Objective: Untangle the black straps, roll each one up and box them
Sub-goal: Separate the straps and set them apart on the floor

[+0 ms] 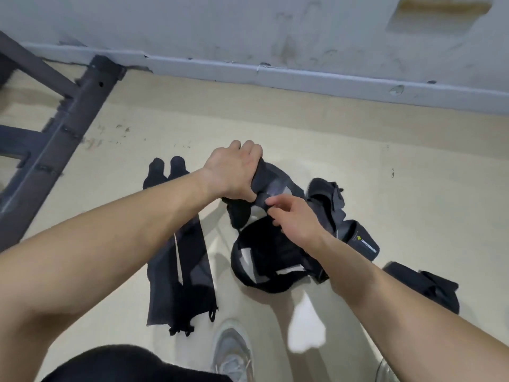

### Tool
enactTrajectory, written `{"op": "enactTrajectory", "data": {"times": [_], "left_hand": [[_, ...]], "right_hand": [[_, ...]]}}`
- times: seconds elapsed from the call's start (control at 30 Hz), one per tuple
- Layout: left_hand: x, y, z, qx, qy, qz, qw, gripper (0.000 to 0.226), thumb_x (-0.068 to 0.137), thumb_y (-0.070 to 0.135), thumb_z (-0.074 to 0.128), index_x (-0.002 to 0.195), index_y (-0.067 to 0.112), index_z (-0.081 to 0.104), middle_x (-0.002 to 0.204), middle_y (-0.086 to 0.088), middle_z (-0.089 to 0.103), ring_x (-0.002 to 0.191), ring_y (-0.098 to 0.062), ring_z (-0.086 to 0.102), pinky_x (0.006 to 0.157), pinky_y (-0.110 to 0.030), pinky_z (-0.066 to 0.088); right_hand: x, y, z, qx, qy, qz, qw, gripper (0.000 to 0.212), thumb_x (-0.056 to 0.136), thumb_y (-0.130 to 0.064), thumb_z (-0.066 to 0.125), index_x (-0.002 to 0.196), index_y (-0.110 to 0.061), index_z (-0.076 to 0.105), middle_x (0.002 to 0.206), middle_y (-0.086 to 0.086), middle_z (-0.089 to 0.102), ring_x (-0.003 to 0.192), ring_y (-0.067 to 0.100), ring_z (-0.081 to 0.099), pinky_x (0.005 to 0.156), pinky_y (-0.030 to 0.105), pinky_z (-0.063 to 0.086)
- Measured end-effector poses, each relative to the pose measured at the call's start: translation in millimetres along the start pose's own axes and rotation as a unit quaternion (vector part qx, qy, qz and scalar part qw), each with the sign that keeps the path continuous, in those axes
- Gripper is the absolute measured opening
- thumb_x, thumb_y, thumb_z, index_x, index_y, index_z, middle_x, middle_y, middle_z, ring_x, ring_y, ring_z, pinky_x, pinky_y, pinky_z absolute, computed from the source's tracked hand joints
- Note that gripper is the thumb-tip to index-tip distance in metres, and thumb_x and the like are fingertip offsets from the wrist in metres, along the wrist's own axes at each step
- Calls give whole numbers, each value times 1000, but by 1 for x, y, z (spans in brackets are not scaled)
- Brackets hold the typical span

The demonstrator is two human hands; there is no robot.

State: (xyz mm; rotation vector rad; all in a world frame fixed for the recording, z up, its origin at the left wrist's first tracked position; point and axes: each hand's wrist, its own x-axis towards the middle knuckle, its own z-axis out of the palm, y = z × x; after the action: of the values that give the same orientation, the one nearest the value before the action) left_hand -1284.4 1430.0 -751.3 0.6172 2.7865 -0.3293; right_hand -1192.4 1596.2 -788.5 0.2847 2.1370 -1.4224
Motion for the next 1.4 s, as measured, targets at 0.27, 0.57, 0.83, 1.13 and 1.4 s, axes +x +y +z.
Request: {"op": "enactTrajectory", "data": {"times": [0.27, 0.57, 0.83, 1.13, 1.4], "left_hand": [[-60, 33, -119, -410, -18, -121, 904, 95, 58, 59, 85, 129, 18, 37, 111, 1, 57, 102, -22, 57, 80, -36, 49], [-111, 91, -179, -809, 8, -85, 582, 20, 93, -1, 66, 104, 9, 53, 70, 1, 59, 54, -5, 56, 56, -17, 47], [-130, 121, -173, -843, -16, -12, 538, 18, 97, 3, 61, 114, 6, 58, 79, 2, 70, 76, -9, 64, 76, -21, 48], [-107, 133, -169, -807, -27, -22, 590, 12, 93, 7, 66, 104, 12, 64, 87, 0, 65, 74, -9, 59, 61, -19, 45], [-78, 127, -155, -719, 33, -228, 656, 26, 86, 19, 76, 107, 21, 61, 105, 1, 67, 91, -15, 59, 76, -31, 52]], "right_hand": [[-76, -76, -59, 103, 12, -57, 993, 48, 97, -8, 58, 142, -25, 54, 105, -1, 58, 91, 9, 56, 75, 14, 42], [-164, -97, -131, 181, 13, -23, 983, 31, 91, -3, 57, 118, -16, 67, 95, 3, 74, 80, 14, 65, 76, 29, 51], [-191, -98, -152, 135, 81, 41, 987, 39, 97, -49, 56, 84, -15, 69, 70, 0, 69, 67, 17, 58, 68, 31, 42], [-164, -110, -175, 367, 74, 24, 927, 16, 87, 3, 70, 99, -5, 66, 84, 14, 69, 65, 23, 69, 61, 31, 60], [-139, -106, -201, 402, 27, -39, 914, 33, 86, 18, 58, 96, -13, 62, 99, 12, 73, 76, 24, 69, 71, 32, 57]]}}
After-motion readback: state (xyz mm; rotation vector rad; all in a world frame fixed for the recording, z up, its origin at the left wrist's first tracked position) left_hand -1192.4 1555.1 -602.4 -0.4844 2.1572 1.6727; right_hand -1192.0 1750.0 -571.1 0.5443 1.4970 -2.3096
